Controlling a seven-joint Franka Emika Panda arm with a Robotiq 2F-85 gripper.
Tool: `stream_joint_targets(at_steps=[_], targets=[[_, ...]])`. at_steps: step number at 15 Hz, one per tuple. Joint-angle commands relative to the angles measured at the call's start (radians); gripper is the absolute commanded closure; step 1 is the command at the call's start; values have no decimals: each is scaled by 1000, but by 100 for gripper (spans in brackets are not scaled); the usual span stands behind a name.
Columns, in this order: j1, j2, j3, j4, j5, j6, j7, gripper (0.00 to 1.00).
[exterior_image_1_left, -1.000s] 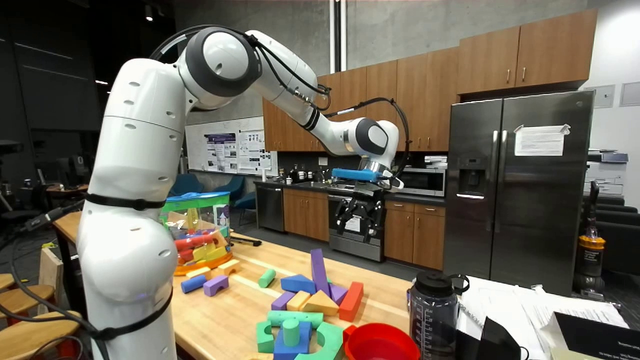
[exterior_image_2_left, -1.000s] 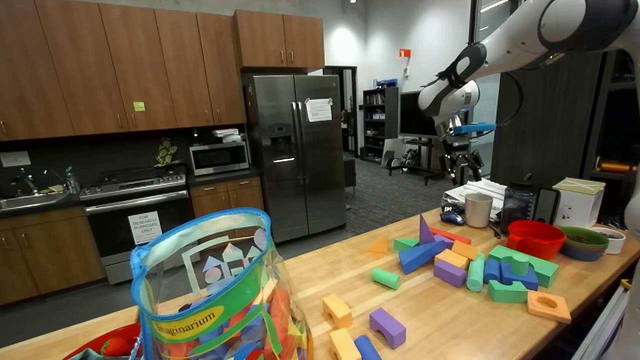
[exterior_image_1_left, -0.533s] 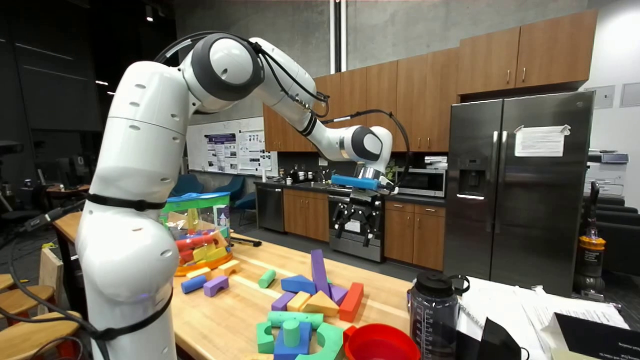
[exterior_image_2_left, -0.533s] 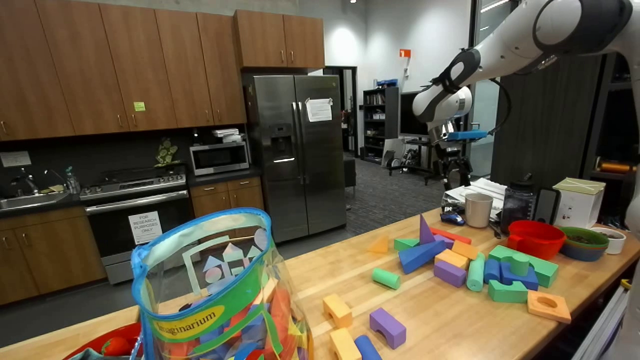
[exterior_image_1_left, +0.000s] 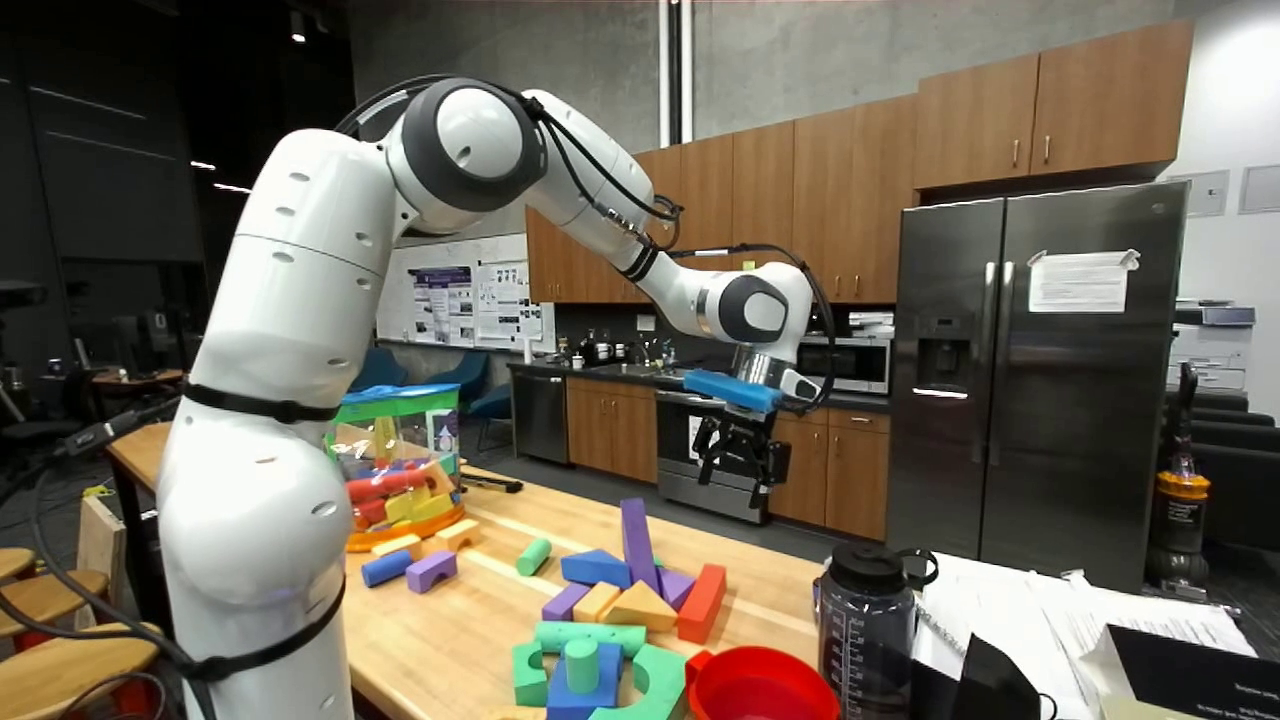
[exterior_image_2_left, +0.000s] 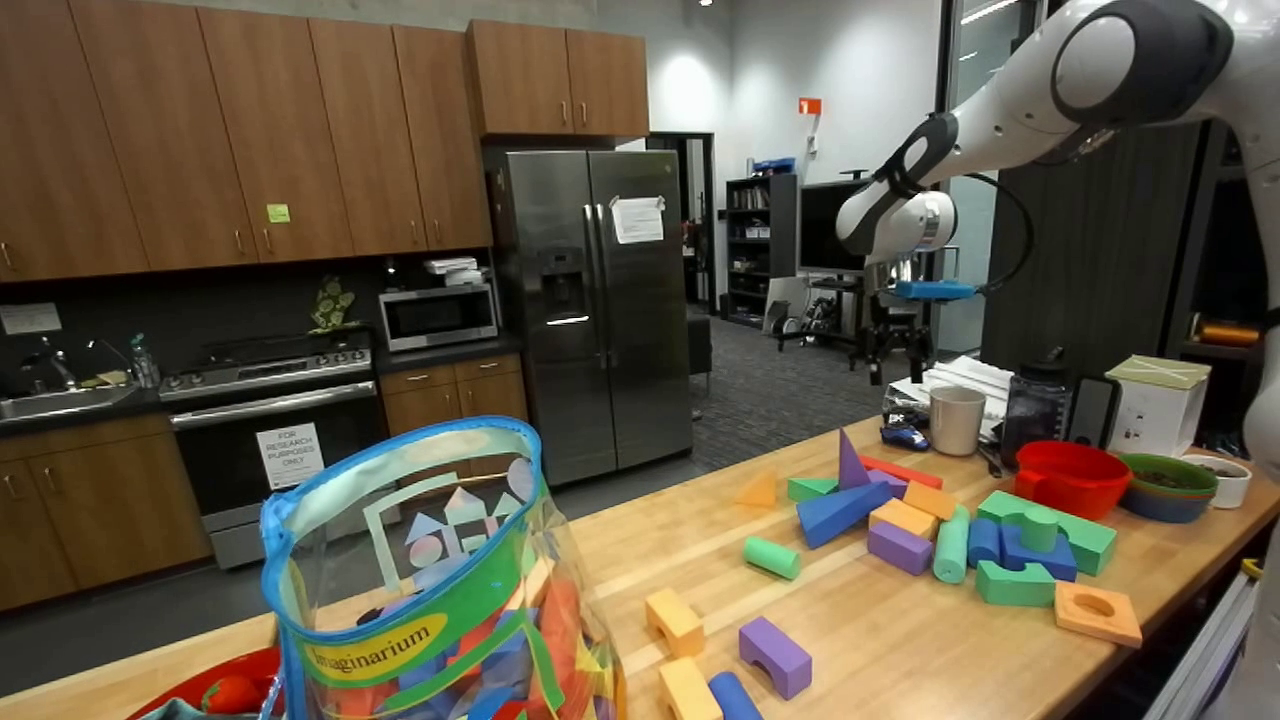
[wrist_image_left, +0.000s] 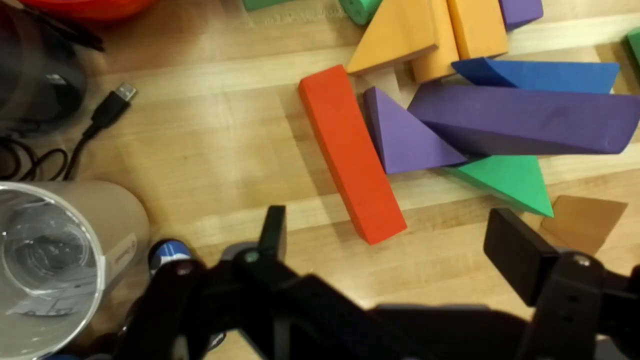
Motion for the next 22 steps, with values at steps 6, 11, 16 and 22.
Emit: stream_joint_targets(at_steps=[6,11,16,22], targets=[[-19,8,2,-8,61,117,-34,0],[-20,29,-7,-56,37,106,-26,0],[-11,42,-5,-91,26,139,-19,0],[12,35,8,-118,9,172,-10,0]])
